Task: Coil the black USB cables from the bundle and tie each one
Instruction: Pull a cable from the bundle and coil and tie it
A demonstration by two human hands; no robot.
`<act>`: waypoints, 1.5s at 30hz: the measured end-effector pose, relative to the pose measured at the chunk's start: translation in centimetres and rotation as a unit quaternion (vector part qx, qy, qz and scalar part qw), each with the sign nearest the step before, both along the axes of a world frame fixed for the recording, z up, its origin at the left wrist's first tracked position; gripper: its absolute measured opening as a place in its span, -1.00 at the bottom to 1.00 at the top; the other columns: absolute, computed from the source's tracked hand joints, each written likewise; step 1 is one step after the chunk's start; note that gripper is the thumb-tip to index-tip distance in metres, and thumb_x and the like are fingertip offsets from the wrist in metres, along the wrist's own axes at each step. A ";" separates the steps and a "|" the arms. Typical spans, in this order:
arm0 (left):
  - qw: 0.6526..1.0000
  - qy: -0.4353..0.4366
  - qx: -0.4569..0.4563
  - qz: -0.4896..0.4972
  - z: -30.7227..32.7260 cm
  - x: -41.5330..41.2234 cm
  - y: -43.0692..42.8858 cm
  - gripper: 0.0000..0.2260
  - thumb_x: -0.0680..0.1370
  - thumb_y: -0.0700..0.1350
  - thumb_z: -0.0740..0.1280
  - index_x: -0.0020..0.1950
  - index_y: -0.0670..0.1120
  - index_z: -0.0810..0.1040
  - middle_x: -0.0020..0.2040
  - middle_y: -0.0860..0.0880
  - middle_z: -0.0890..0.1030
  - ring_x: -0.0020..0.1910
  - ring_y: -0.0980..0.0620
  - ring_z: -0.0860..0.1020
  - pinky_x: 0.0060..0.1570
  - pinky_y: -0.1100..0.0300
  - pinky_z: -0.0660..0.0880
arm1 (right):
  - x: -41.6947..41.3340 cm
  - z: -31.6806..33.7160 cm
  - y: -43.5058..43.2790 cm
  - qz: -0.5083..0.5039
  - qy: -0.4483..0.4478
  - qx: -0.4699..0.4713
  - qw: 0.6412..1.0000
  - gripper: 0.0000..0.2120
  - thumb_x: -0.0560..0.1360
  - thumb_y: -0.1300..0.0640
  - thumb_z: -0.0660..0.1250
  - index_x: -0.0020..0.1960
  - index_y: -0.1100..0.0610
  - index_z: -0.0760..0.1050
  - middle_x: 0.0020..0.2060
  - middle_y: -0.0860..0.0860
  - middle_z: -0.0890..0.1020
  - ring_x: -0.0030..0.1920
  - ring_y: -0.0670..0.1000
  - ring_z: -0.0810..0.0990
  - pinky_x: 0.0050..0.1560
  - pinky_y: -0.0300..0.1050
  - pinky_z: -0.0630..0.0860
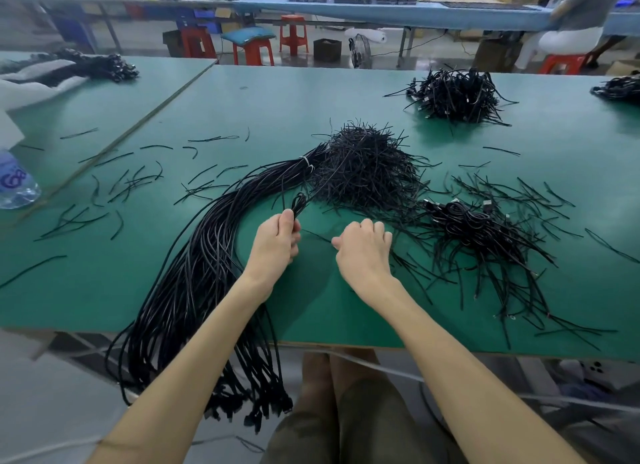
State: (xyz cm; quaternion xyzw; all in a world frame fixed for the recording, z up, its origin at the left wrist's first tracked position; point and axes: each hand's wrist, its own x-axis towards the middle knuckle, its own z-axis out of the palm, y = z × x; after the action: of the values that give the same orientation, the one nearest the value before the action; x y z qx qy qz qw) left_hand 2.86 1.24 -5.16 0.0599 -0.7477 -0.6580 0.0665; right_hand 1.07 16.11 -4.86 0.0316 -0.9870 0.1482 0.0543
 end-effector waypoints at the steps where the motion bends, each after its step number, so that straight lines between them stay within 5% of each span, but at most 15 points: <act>1: 1.000 0.000 -0.001 -0.002 -0.1 0.0 0.0 -0.68 0.75 0.01 0.08 -0.11 -0.10 0.40 -0.39 0.09 0.32 -0.48 0.12 0.22 -0.52 0.31 0.19 | -0.1 0.1 0.0 0.002 -0.008 0.004 1.000 -0.75 0.68 0.04 0.21 0.20 0.19 0.51 0.17 0.14 0.51 0.22 0.16 0.38 0.19 0.01 0.25; 11: 1.000 0.007 -0.014 -0.004 -0.4 -0.1 0.1 -0.68 0.75 0.03 0.08 -0.10 -0.10 0.41 -0.39 0.11 0.33 -0.46 0.11 0.24 -0.50 0.31 0.22 | 1.1 0.6 1.2 -0.003 0.052 -0.100 0.994 -0.95 0.68 0.24 0.19 0.10 0.19 0.41 0.08 0.10 0.56 0.11 0.12 0.45 0.19 0.01 0.28; 16: 1.000 0.009 -0.009 0.000 -0.5 -0.1 0.0 -0.68 0.75 0.03 0.08 -0.10 -0.10 0.41 -0.38 0.11 0.33 -0.47 0.11 0.24 -0.50 0.31 0.22 | 1.2 0.9 1.3 0.017 0.040 -0.183 0.982 -0.84 0.65 0.31 0.23 -0.03 0.11 0.33 -0.07 0.02 0.55 -0.05 0.06 0.40 0.12 0.02 0.30; 20: 1.000 0.011 -0.008 0.004 -0.5 -0.1 -0.1 -0.68 0.75 0.03 0.09 -0.10 -0.10 0.41 -0.37 0.10 0.34 -0.47 0.12 0.25 -0.50 0.31 0.23 | 1.4 0.3 1.0 0.041 0.059 -0.140 0.988 -0.90 0.67 0.08 0.26 0.03 0.09 0.40 -0.01 0.00 0.52 0.07 0.08 0.44 0.08 -0.05 0.21; 23: 1.000 0.013 -0.011 0.001 -0.5 0.0 -0.1 -0.67 0.75 0.03 0.08 -0.10 -0.11 0.41 -0.37 0.09 0.33 -0.47 0.12 0.24 -0.50 0.31 0.23 | 1.4 0.0 0.9 0.020 0.022 -0.090 0.996 -0.71 0.62 -0.09 0.32 0.17 0.12 0.47 0.11 0.04 0.47 0.18 0.10 0.38 0.20 -0.01 0.26; 30: 1.000 0.015 -0.018 -0.006 -0.4 0.1 0.1 -0.67 0.75 0.02 0.08 -0.12 -0.11 0.40 -0.36 0.07 0.31 -0.46 0.12 0.22 -0.49 0.34 0.22 | 1.1 0.2 0.5 0.019 -0.016 -0.029 0.999 -0.75 0.69 0.00 0.20 0.17 0.16 0.51 0.14 0.11 0.47 0.19 0.14 0.35 0.22 0.02 0.25; 34: 0.999 0.014 -0.035 0.002 -0.7 0.1 0.1 -0.66 0.75 0.04 0.09 -0.13 -0.09 0.42 -0.36 0.11 0.34 -0.46 0.16 0.27 -0.46 0.35 0.27 | 1.5 0.3 1.0 0.001 0.014 -0.147 0.989 -0.92 0.68 0.20 0.17 0.04 0.10 0.41 0.03 0.01 0.51 0.12 0.10 0.38 0.06 -0.03 0.16; 36: 0.999 0.011 -0.045 0.004 -0.8 0.1 0.1 -0.66 0.75 0.05 0.09 -0.13 -0.08 0.43 -0.35 0.11 0.35 -0.45 0.17 0.29 -0.43 0.34 0.29 | 1.7 0.7 1.4 -0.018 0.016 -0.228 0.973 -0.84 0.67 0.27 0.14 -0.03 0.06 0.37 -0.03 -0.06 0.53 0.06 0.06 0.36 0.04 -0.04 0.13; 39: 0.999 0.009 -0.051 0.005 -0.8 0.0 0.2 -0.66 0.75 0.05 0.09 -0.13 -0.07 0.44 -0.34 0.10 0.36 -0.44 0.16 0.30 -0.42 0.32 0.29 | 1.8 1.3 1.3 -0.029 -0.012 -0.380 0.924 -0.82 0.70 0.17 0.17 -0.09 0.05 0.35 -0.17 -0.08 0.49 -0.04 0.09 0.38 0.04 0.07 0.33; 45: 0.998 0.012 -0.062 0.016 -0.7 0.1 0.3 -0.66 0.75 0.04 0.09 -0.14 -0.07 0.45 -0.33 0.08 0.39 -0.44 0.16 0.31 -0.38 0.30 0.28 | 2.7 2.0 0.2 0.013 0.002 -0.463 0.886 -0.82 0.69 0.11 0.22 -0.09 0.11 0.40 -0.28 -0.06 0.45 -0.30 -0.07 0.34 -0.33 -0.31 0.29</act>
State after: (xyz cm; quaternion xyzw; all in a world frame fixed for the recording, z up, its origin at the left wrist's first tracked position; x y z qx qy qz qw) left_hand 2.93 1.58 -5.82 0.0596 -0.7850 -0.6100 0.0898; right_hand 3.74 16.35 -2.91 0.0159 -0.8059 0.5886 0.0624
